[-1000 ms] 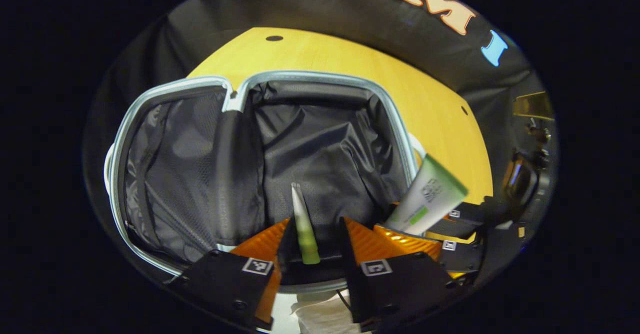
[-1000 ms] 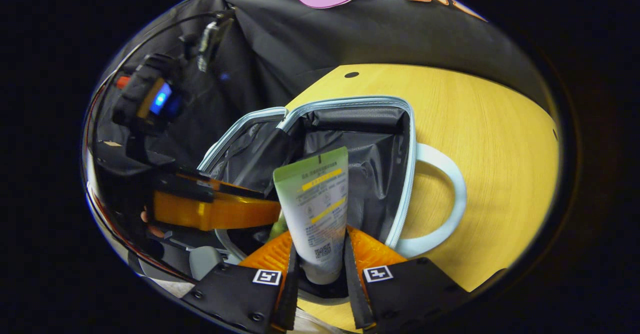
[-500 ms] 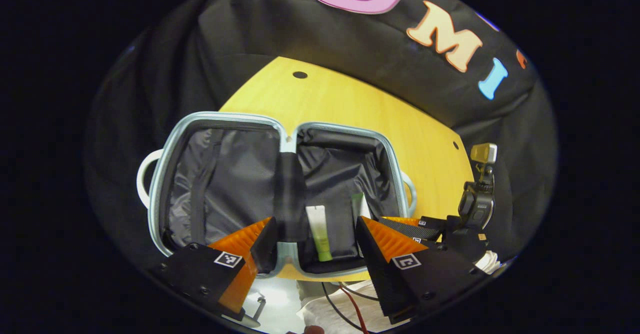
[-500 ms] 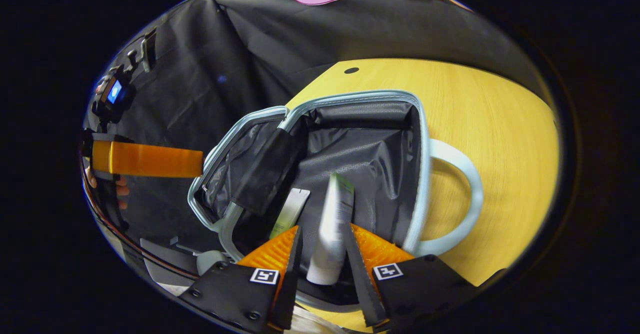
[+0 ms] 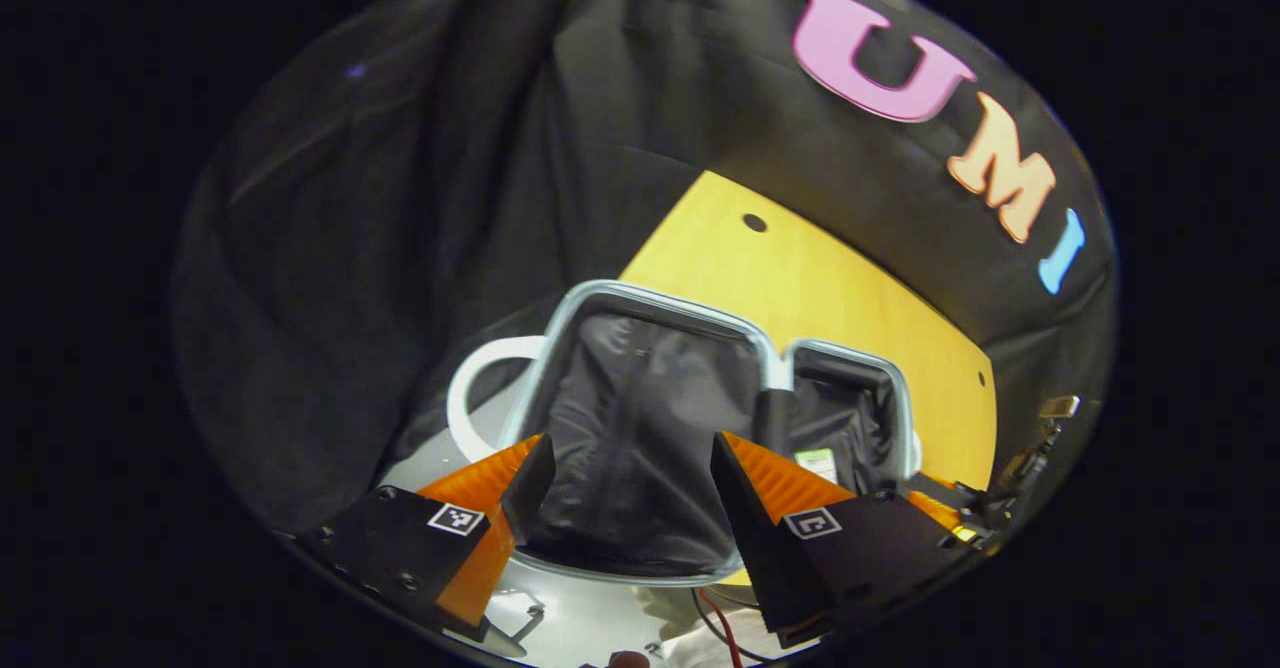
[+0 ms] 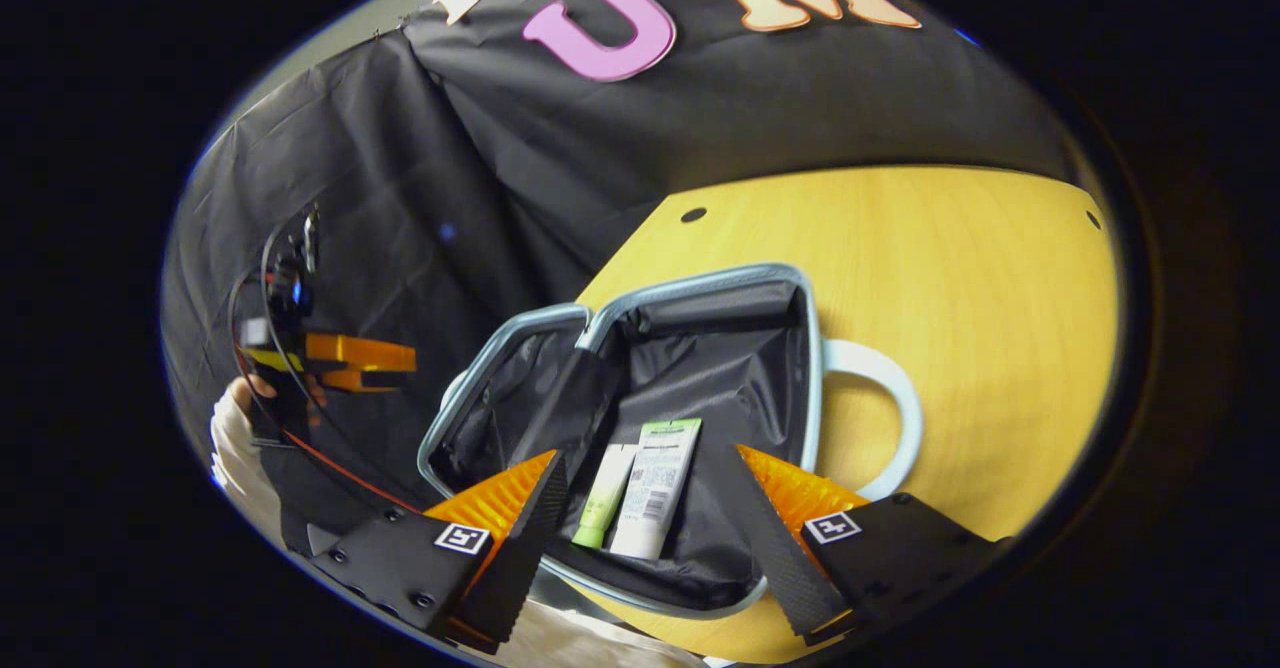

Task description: First open the suitcase, pack the skin care products into it, and then close the suitcase.

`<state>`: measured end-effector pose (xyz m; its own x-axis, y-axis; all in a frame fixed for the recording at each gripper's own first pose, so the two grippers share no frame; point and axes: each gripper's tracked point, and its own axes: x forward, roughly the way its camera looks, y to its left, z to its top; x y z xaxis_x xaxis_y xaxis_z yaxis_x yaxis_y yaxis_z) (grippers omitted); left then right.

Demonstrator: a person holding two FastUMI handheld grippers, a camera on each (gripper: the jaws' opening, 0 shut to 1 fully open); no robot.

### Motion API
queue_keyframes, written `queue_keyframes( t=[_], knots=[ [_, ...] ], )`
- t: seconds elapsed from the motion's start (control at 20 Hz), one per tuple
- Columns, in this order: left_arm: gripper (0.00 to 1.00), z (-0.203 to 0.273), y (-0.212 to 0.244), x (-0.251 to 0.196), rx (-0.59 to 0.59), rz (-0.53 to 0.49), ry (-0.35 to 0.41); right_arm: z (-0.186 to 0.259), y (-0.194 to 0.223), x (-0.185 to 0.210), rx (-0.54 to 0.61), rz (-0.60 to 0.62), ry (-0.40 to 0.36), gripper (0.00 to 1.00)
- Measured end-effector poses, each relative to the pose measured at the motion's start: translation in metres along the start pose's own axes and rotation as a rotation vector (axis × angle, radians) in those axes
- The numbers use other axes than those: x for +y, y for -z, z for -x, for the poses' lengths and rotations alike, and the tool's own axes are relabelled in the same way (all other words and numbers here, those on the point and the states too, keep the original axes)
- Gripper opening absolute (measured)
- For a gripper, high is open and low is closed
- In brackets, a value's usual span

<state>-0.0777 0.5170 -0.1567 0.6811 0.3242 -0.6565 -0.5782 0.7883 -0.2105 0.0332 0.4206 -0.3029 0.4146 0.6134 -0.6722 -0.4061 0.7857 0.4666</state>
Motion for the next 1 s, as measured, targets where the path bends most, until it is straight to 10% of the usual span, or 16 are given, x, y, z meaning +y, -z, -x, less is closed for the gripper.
queue_keyframes(
  t=[0.7,1.0],
  knots=[
    [0.91,-0.087,0.002,0.102,-0.037,0.254,0.034,0.121,-0.062,-0.093,-0.28,-0.151,0.296,0.98],
    [0.64,-0.114,0.016,0.104,0.0,0.364,0.085,0.136,-0.057,-0.099,-0.282,-0.159,0.344,0.98]
  ],
)
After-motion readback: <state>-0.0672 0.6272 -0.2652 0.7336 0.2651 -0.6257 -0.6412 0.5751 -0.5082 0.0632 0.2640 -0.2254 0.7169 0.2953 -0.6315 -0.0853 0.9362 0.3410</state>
